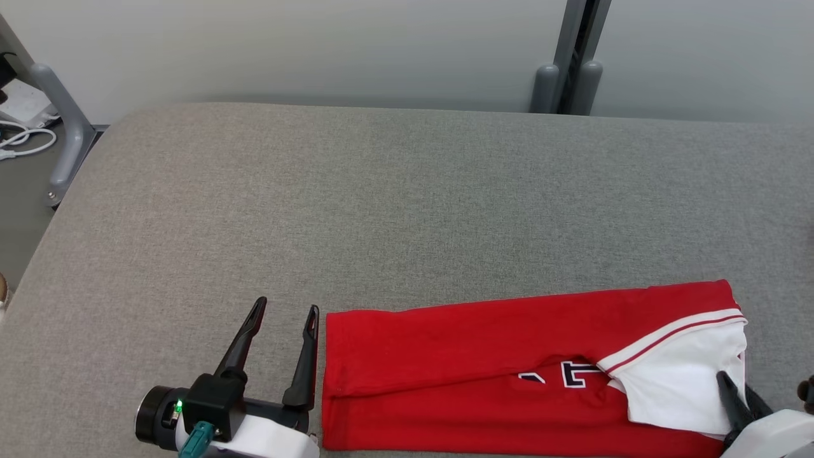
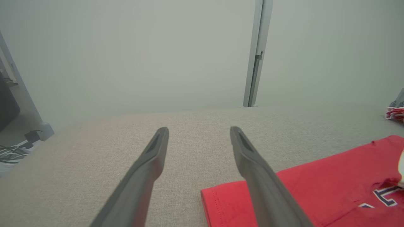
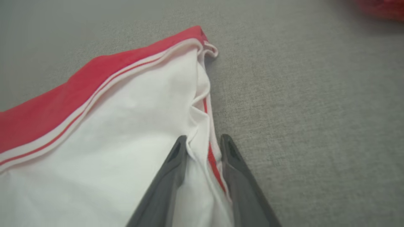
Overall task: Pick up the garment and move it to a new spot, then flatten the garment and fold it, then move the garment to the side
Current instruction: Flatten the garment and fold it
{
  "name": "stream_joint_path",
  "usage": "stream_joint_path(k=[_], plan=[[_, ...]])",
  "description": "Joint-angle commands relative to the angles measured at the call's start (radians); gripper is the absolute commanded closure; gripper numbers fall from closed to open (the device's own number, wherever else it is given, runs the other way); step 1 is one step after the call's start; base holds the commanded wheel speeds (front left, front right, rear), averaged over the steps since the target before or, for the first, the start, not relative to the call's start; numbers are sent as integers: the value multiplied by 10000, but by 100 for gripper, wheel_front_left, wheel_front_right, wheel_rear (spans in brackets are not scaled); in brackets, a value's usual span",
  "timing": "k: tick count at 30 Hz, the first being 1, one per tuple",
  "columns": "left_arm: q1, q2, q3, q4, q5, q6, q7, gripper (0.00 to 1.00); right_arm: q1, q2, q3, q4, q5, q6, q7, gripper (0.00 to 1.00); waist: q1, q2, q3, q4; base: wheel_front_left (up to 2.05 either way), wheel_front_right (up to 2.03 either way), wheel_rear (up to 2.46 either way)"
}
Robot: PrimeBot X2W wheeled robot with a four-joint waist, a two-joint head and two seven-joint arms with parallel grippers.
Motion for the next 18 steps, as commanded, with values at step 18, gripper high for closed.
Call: stream_joint_path(k=[18], plan=[[24,37,-87,92,-167,127,1,0,-493,-872,-375,829,403,12,70,100,0,-1,-301,-175,0,0,0]])
